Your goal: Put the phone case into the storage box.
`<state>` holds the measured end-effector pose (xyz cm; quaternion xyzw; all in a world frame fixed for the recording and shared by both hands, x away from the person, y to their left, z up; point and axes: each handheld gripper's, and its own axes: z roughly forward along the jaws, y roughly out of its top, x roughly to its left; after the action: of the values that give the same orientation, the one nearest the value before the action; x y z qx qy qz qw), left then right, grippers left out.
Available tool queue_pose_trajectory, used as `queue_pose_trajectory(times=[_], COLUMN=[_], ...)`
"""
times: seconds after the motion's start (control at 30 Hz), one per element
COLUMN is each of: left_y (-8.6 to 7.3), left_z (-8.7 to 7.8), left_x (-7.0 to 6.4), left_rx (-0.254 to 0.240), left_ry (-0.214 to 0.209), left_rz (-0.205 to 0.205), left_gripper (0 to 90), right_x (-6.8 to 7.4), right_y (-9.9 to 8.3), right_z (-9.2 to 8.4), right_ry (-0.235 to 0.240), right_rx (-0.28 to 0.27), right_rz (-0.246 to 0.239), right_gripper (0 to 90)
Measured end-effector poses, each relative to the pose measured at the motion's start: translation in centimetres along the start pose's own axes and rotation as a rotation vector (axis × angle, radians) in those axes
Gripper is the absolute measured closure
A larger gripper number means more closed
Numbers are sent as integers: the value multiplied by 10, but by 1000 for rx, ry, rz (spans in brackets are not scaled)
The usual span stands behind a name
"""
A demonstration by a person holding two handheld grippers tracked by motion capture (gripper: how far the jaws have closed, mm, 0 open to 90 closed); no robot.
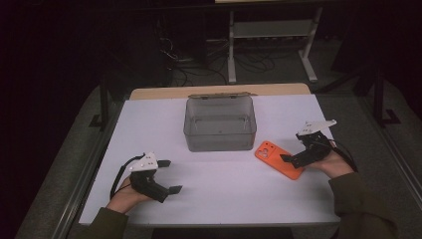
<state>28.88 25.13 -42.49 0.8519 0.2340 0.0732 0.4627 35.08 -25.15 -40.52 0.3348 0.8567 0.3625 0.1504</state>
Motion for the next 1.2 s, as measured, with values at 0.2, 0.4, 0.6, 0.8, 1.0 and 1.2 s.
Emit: queue_pose_trajectory(times=[0.2, 0.4, 0.6, 0.8, 1.0, 1.2], left_y=[0, 0, 0, 0, 0, 0], left_z=[0, 0, 0, 0, 0, 0], left_x=[0, 0, 0, 0, 0, 0], left_rx=[0, 1, 1, 1, 1, 0], left_ry=[0, 0, 0, 1, 0, 0], left_rz=[0, 1, 1, 1, 3, 3], left_gripper=[0, 0, 0, 0, 0, 0], right_x=[2, 4, 7, 10, 11, 12], right_y=[-1, -1, -1, -1, -3, -4], right_z=[4, 8, 12, 16, 20, 23], right_ry=[3, 4, 7, 14, 18, 20], right_rx=[36, 59, 84, 111, 138, 154], right_rz=[-14, -27, -35, -44, -55, -64], right_gripper=[0, 0, 0, 0, 0, 0])
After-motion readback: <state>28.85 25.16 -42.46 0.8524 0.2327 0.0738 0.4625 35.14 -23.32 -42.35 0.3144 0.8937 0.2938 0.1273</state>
